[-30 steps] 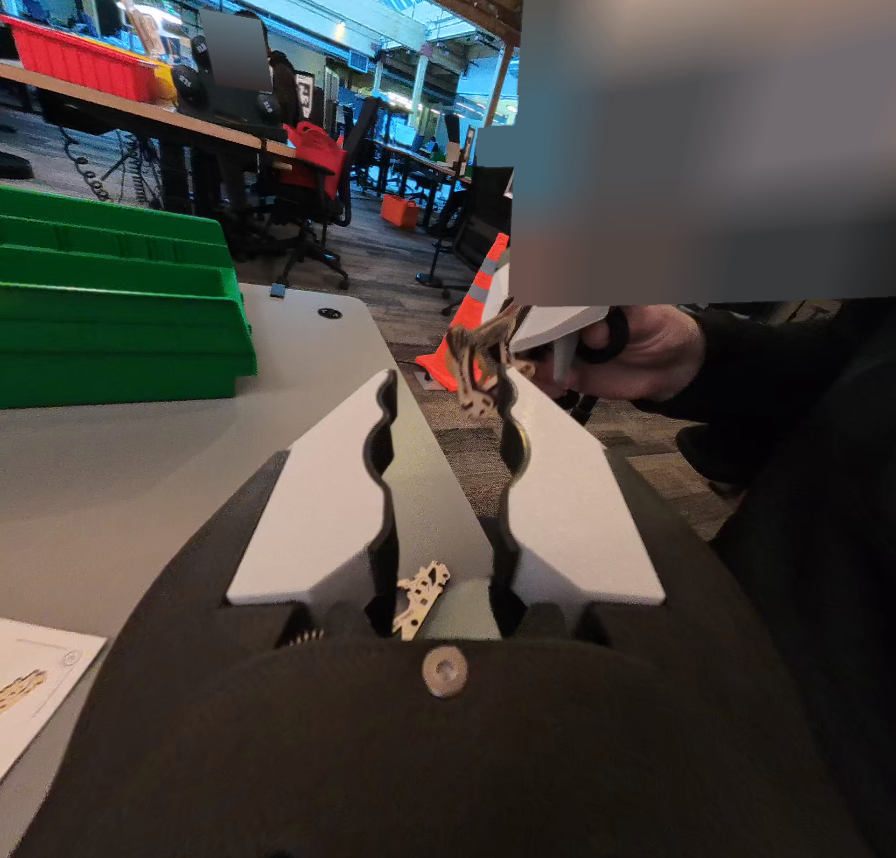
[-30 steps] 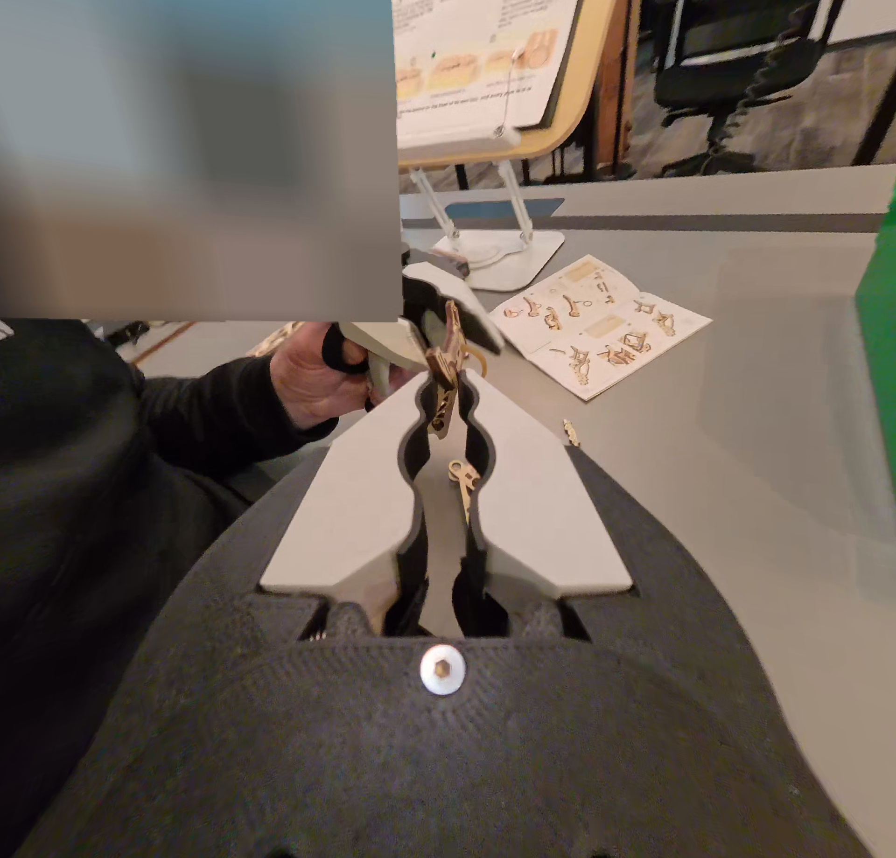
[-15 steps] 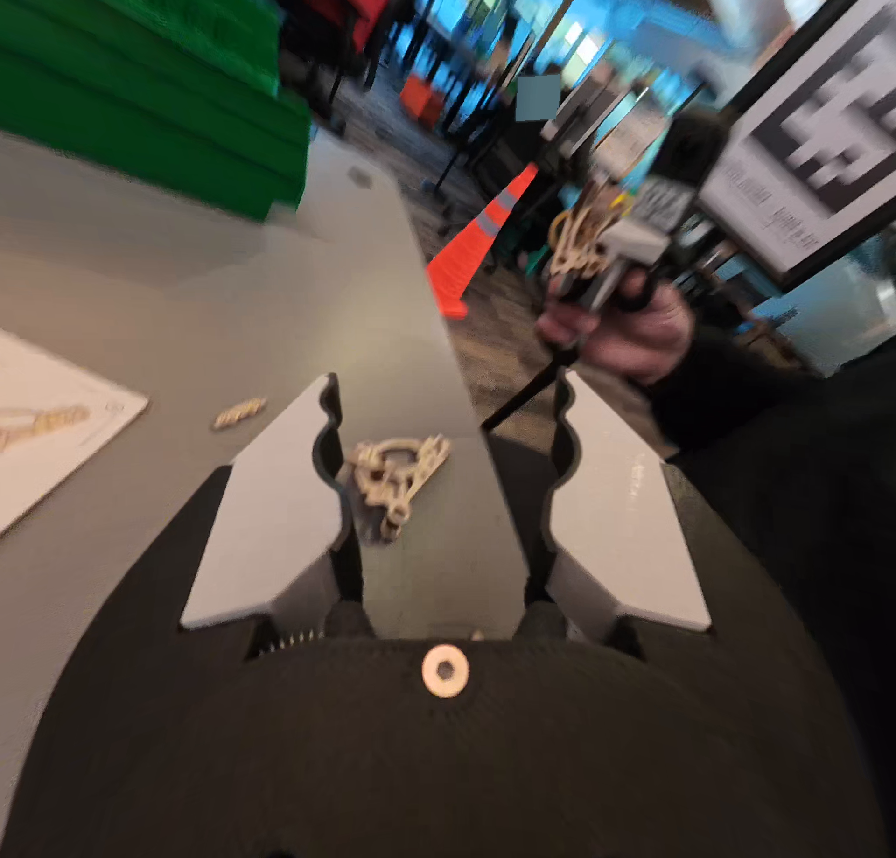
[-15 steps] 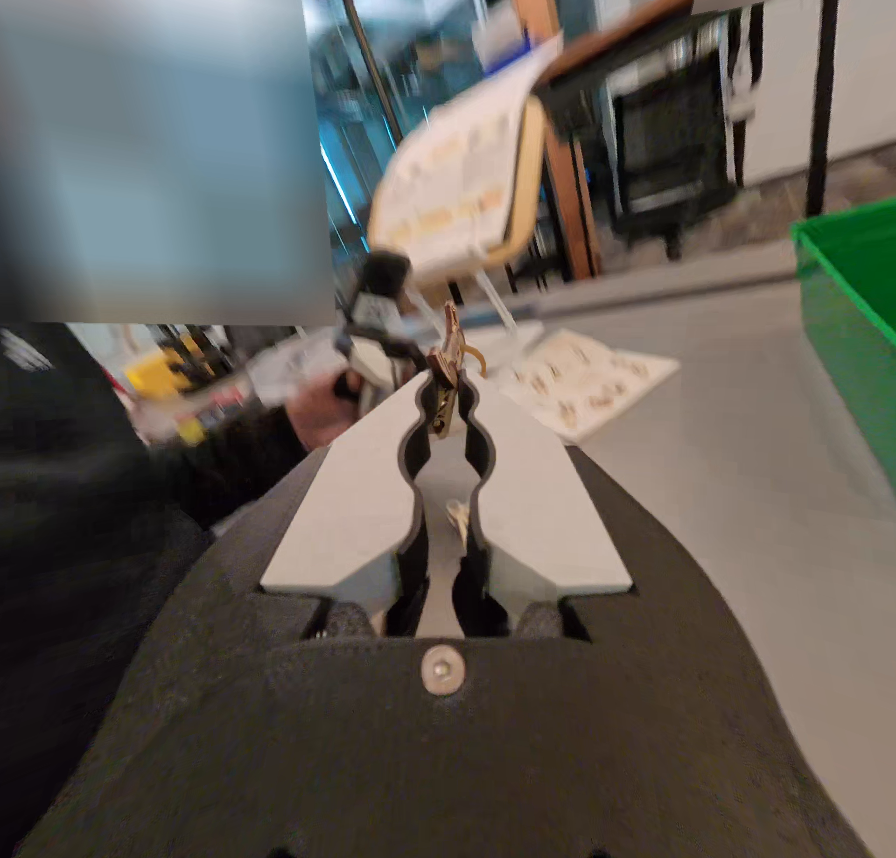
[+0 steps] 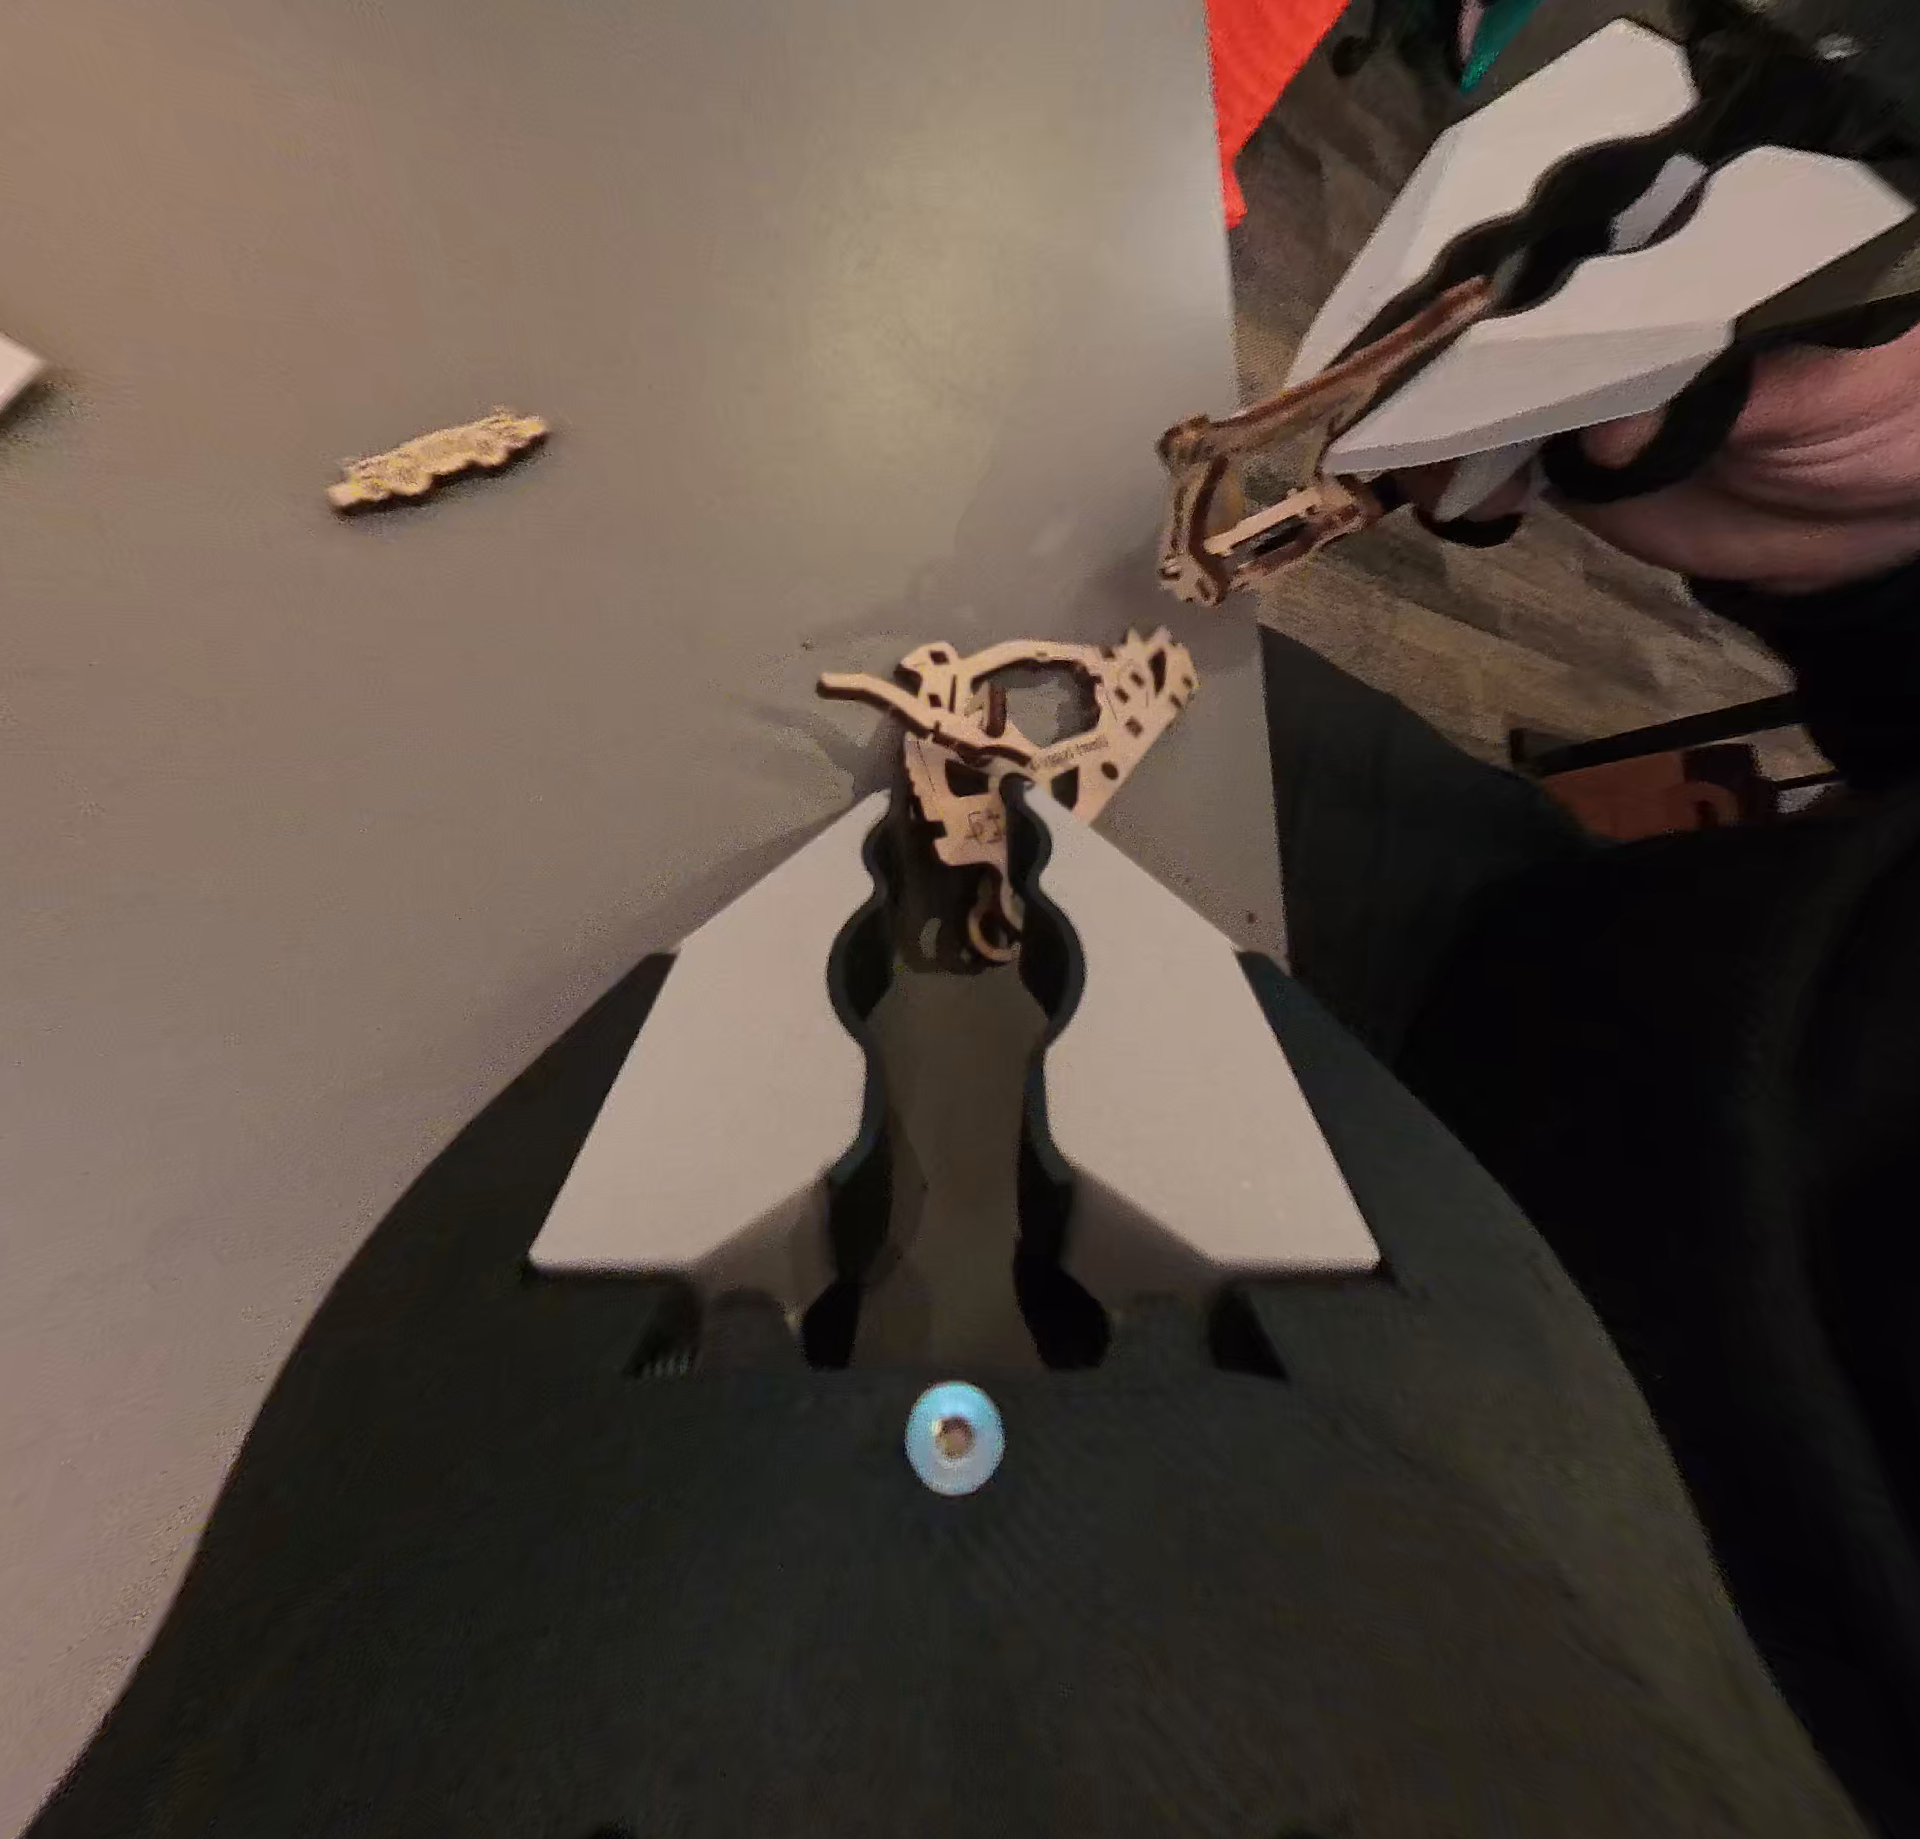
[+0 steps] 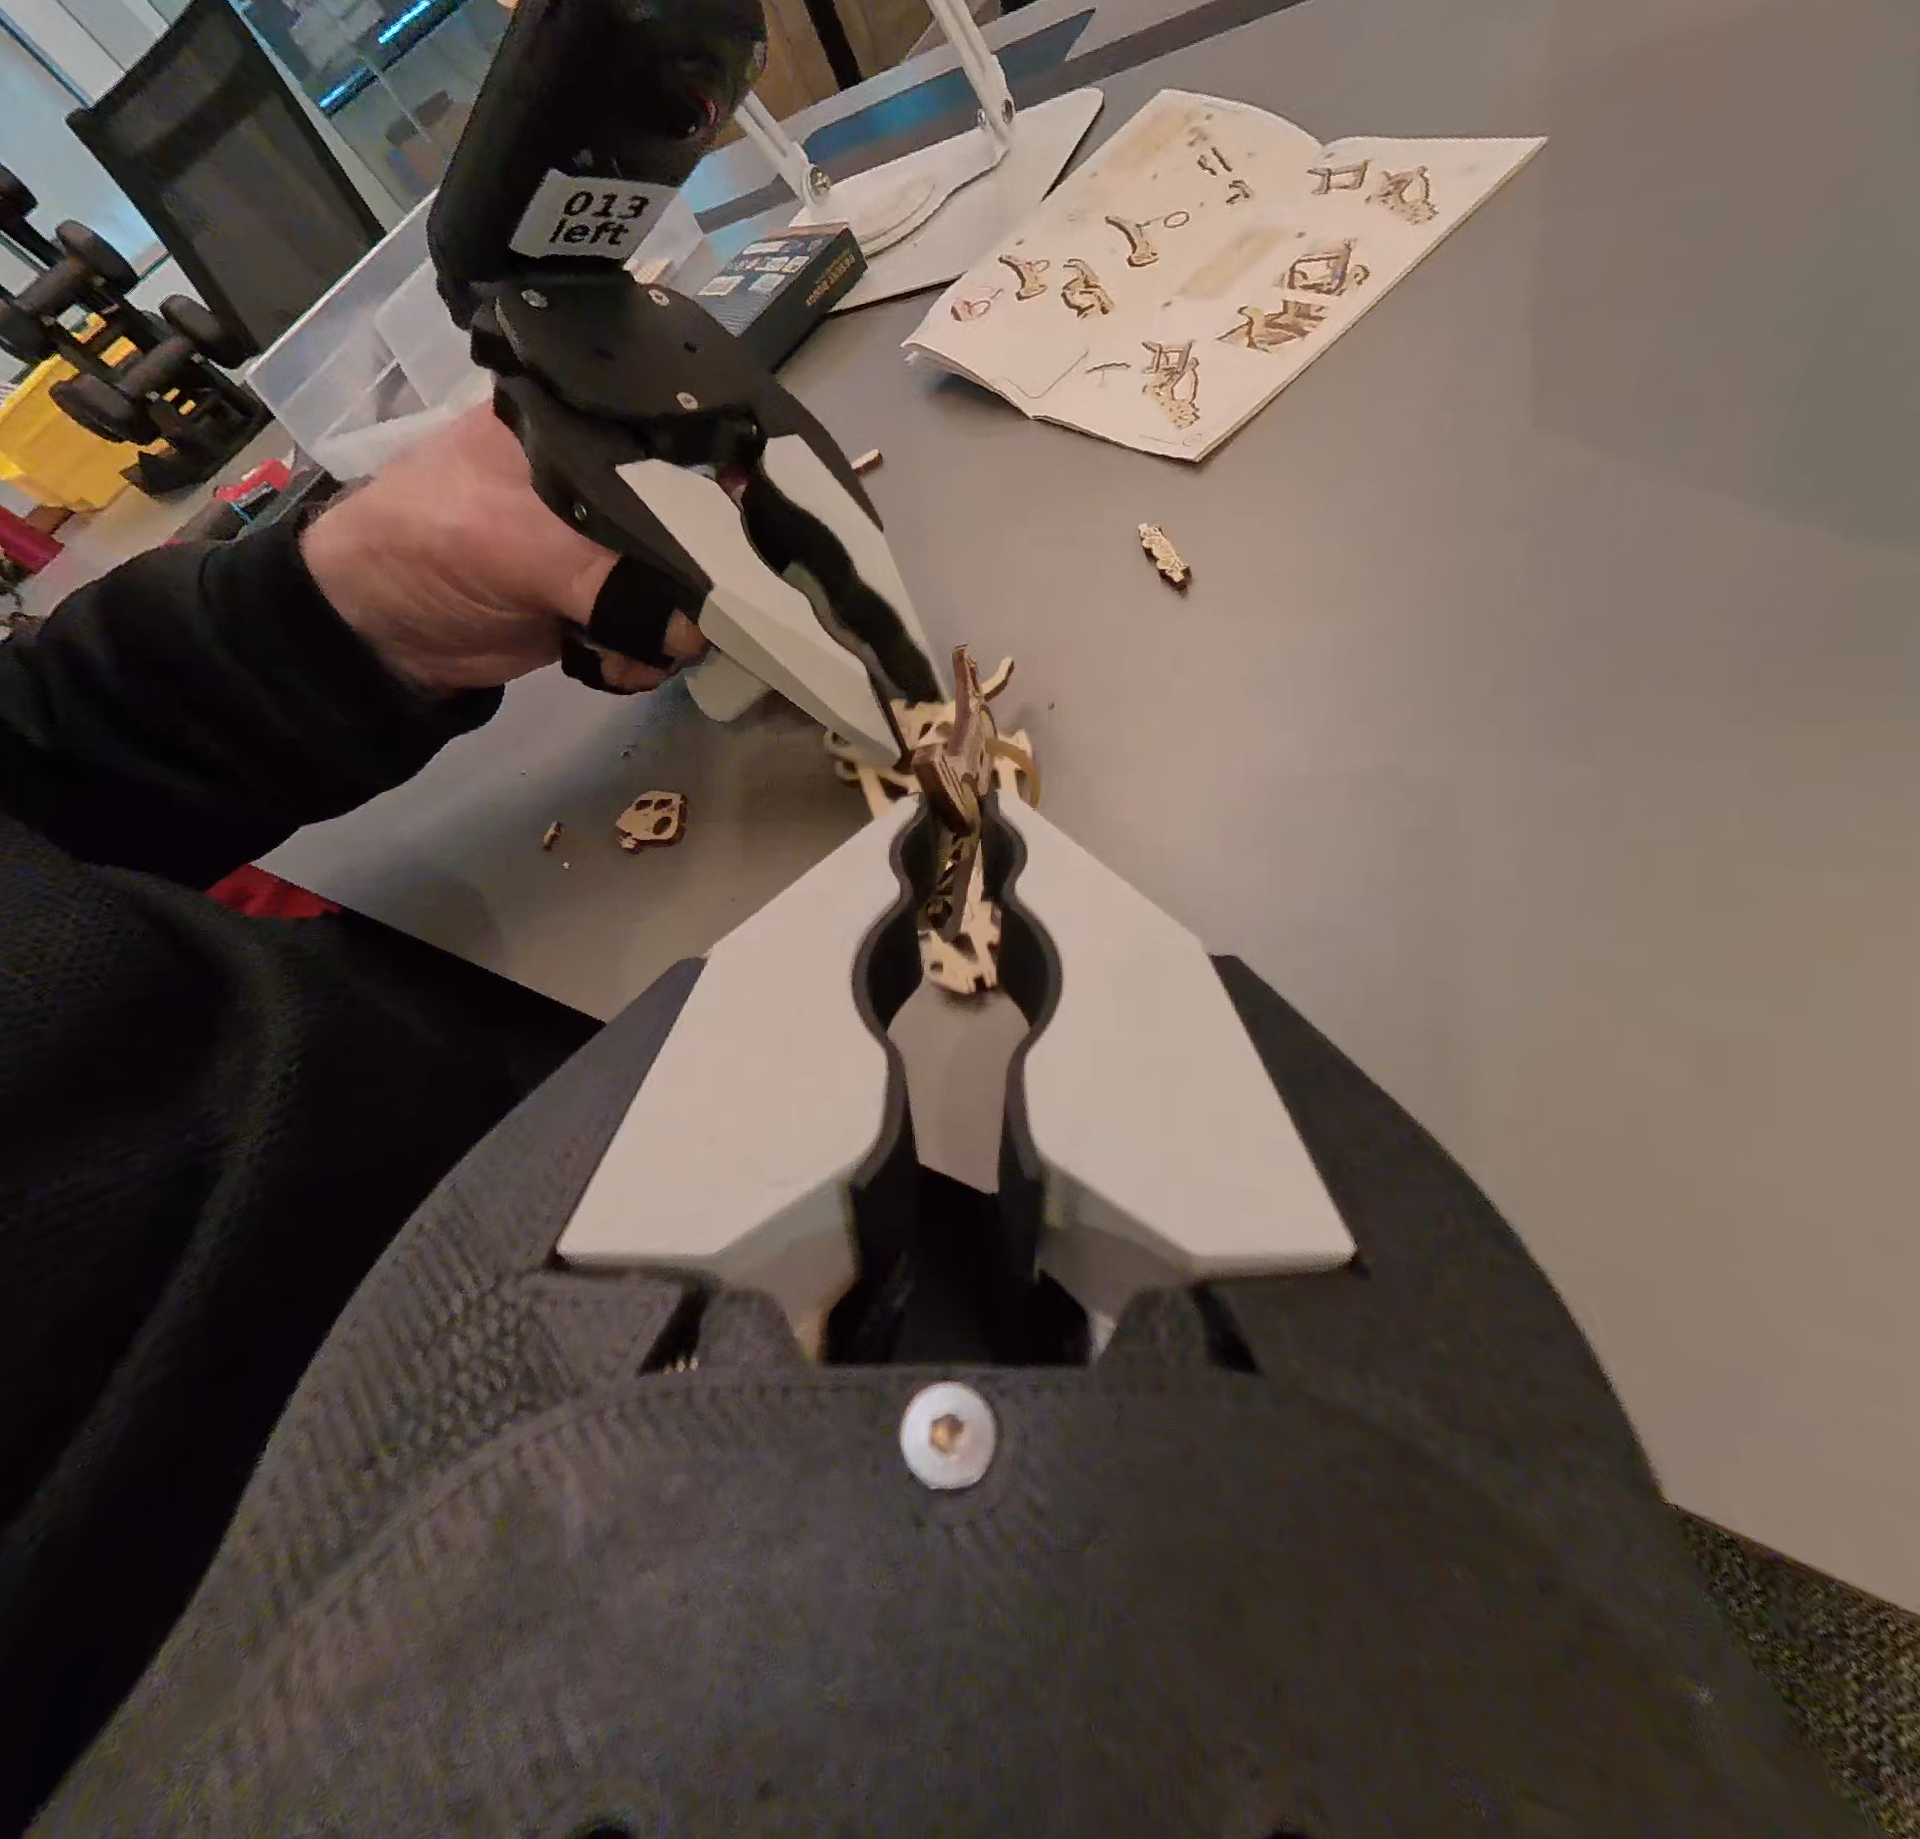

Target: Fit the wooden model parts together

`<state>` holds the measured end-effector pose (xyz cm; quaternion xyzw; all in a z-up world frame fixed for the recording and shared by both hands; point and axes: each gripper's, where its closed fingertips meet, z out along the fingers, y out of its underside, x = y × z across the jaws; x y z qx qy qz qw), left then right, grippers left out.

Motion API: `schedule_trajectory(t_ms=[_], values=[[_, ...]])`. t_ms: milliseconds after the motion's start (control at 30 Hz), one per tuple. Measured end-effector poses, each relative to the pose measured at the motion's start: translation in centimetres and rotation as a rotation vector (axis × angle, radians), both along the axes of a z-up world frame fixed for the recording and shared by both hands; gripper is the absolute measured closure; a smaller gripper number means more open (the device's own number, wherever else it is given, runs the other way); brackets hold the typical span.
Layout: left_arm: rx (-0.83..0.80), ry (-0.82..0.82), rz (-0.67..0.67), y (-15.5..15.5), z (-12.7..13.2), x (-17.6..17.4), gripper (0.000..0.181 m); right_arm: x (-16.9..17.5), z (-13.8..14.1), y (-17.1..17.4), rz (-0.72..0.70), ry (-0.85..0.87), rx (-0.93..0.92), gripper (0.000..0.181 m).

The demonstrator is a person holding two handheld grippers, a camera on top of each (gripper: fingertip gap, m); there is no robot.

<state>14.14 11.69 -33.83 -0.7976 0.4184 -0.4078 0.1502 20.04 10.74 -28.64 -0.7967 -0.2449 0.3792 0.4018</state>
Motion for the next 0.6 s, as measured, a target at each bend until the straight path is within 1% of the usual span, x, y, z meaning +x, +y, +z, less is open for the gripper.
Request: schedule_trajectory(t_ms=[33, 133, 167, 200, 233, 267, 367, 433, 500, 533, 600], values=[[-0.014, -0.015, 0.008, -0.1, 0.0, 0.2, 0.166, 0.0, -0.1, 0.0, -0.004, 0.004, -0.008, 0.176], [-0.026, -0.035, 0.018, -0.3, 0.0, 0.6, 0.167, 0.2, -0.5, 0.1, -0.011, 0.011, -0.026, 0.176], [0.006, -0.030, 0.032, 0.0, 0.1, 0.5, 0.167, 0.3, -0.5, 0.1, -0.015, 0.021, -0.030, 0.177], [0.046, -0.040, 0.042, 0.3, 0.5, 0.4, 0.170, 0.3, -0.4, 0.2, -0.019, 0.030, -0.030, 0.177], [0.070, -0.052, 0.055, 0.5, 1.0, 0.2, 0.177, 0.4, -0.3, 0.3, -0.023, 0.031, -0.025, 0.176], [0.135, -0.042, 0.098, 1.4, 1.4, -0.3, 0.177, 0.4, -0.1, 0.5, -0.027, 0.033, -0.017, 0.176], [0.351, -0.012, 0.161, 3.0, 3.3, -1.6, 0.178, 0.0, 1.0, 1.1, -0.030, 0.060, 0.016, 0.176], [0.481, 0.014, 0.174, 3.4, 4.4, -2.4, 0.178, -0.4, 1.3, 1.5, -0.030, 0.054, 0.038, 0.176], [0.670, 0.047, 0.234, 4.0, 5.7, -3.6, 0.178, -0.7, 1.9, 1.9, -0.045, 0.078, 0.052, 0.176], [0.735, 0.075, 0.240, 3.8, 5.8, -4.1, 0.178, -0.8, 2.0, 2.0, -0.048, 0.078, 0.063, 0.176], [0.802, 0.115, 0.239, 2.9, 5.0, -4.7, 0.178, -1.3, 2.0, 1.8, -0.038, 0.069, 0.070, 0.176]])
